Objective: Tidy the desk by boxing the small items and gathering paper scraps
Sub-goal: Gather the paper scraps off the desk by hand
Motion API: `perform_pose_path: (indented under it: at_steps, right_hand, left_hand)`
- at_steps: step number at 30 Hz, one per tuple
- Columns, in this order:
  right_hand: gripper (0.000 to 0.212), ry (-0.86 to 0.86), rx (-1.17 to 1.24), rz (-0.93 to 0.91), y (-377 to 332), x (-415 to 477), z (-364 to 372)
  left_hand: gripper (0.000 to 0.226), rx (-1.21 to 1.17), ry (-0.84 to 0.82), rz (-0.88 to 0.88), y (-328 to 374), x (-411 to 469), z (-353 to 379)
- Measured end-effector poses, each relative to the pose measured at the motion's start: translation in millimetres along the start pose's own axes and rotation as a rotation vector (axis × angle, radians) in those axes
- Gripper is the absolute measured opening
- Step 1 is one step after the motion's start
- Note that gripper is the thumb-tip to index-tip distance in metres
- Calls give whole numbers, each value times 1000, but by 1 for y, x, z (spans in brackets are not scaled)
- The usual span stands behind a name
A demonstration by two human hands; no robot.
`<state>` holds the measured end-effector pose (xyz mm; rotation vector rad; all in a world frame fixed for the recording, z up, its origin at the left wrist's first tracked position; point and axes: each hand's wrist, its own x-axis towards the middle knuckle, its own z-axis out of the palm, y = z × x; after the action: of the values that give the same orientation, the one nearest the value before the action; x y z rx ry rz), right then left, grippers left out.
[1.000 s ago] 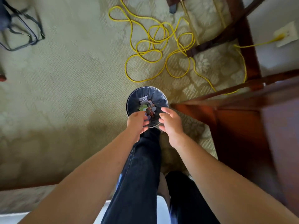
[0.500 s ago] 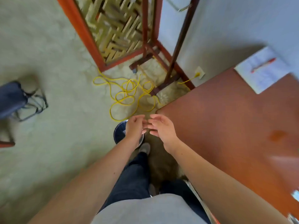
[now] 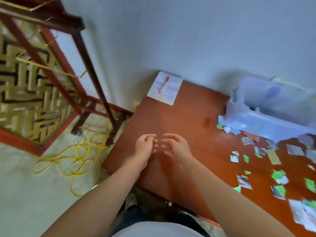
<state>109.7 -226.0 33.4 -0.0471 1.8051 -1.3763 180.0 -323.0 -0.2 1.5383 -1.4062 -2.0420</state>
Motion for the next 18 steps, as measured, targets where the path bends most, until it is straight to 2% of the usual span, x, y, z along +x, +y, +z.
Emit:
perform_pose_path:
  at_steps: [9,18]
  right_hand:
    - [20,346,229,14,24,-23,-122]
    - [16,494,249,47,64,-33,-222]
  left_hand:
    - [16,192,-266,-25,-12,-18,108]
    - [18,357,-364,-69,-47,-57,196]
